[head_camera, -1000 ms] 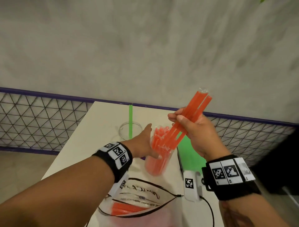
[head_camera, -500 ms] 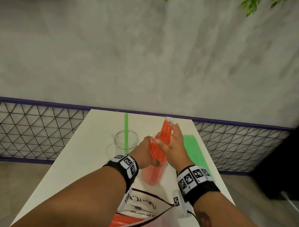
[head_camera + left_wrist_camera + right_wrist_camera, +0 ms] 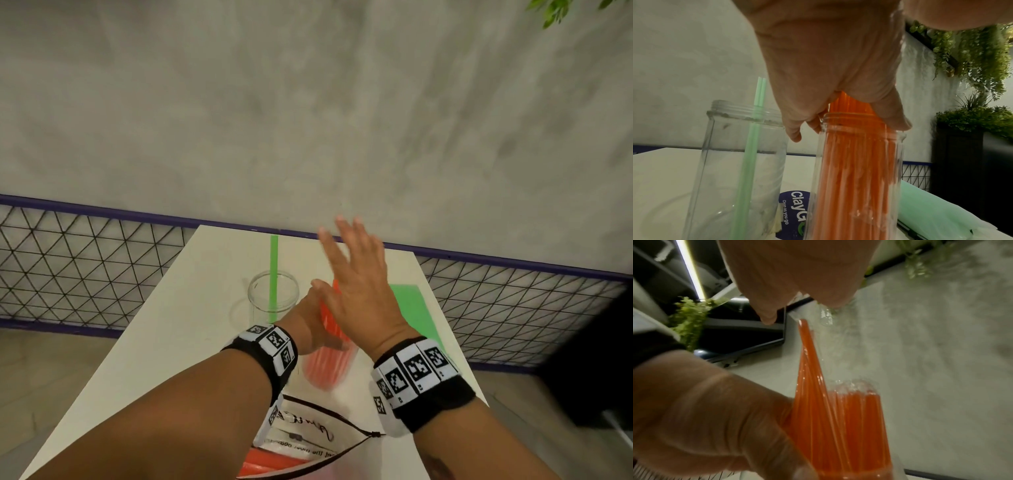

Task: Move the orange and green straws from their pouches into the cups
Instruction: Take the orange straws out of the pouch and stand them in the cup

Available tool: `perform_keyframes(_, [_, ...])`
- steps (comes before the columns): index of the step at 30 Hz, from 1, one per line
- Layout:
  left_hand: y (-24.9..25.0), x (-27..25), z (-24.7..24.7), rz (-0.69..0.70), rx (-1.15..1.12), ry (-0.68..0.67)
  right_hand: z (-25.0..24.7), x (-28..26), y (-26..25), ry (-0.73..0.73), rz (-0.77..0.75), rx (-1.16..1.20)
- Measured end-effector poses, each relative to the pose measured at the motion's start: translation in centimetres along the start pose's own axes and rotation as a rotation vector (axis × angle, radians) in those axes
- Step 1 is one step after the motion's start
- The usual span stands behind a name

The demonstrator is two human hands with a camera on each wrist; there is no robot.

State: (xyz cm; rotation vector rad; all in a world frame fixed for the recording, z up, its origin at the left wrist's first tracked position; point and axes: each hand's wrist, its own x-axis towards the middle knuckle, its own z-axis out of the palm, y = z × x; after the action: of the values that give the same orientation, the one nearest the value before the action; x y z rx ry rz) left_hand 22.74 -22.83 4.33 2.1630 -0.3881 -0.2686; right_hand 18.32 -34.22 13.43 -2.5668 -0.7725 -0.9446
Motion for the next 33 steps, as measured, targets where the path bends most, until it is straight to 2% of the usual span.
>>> perform_keyframes(2, [-0.1,0.1,-0.1,0.038,0.010,0.004,0.9,0.0,0.3,-0.140,-0.065,-0.150])
perform_keyframes(4, [-0.4,-0.3,-0.2,0.012,0.010,0.018,2.0,-0.8,1.4,-0.258,0.026,-0.260])
perform_keyframes(7, [-0.8,-0.3,-0.1,-0.023,-0.044,-0.003,2.9,-2.7,2.2,-0.361,0.211,-0.221])
perform_keyframes(10, [-1.2,0.2,-0.1,0.022,0.002,0.008,3.8,-4.4,1.4,-0.596,0.186,-0.190])
perform_keyframes(15, [-0.4,-0.4,-0.3,0.019,-0.047,-0.002,2.7,-3.9,0.9,-0.691,0.213,-0.175])
perform_keyframes(17, [0.2,-1.6,-0.9,-0.038,-0.130,-0.044,2.1,-3.7,0.4,-0.595,0.208,-0.164])
perform_keyframes(20, [-0.3,-4.1,-2.1,-0.163,-0.086,-0.020,1.7,-4.3,-1.2,-0.195,0.143,-0.047])
perform_keyframes(21, [-1.1,-5.0,-2.6,-0.178,-0.035,-0.014,1.9,-4.7,-1.8,-0.099,0.118,0.032])
perform_keyframes(22, [-1.9,-6.0,-3.1,-0.185,0.019,-0.041,2.3,-5.2,-2.5,-0.080,0.104,0.111])
perform_keyframes(23, [-2.9,-7.0,-3.5,-0.197,0.067,-0.112,2.7,-5.7,-3.4,-0.132,0.100,0.177])
perform_keyframes(24, [-3.9,-8.1,-3.7,-0.222,0.130,-0.209,3.3,-6.3,-4.1,-0.244,0.107,0.234])
perform_keyframes(26, [-5.8,-9.9,-3.7,-0.300,0.305,-0.401,4.7,-7.6,-5.3,-0.558,0.157,0.311])
perform_keyframes(28, [-7.3,-11.4,-3.1,-0.369,0.450,-0.525,6.2,-9.1,-5.8,-0.884,0.194,0.287])
perform_keyframes(30, [-8.3,-12.5,-2.3,-0.372,0.517,-0.589,7.7,-10.7,-6.0,-1.121,0.180,0.219])
perform_keyframes(33, [-8.7,-13.3,-1.5,-0.351,0.517,-0.518,9.0,-12.6,-6.5,-1.321,0.170,0.171])
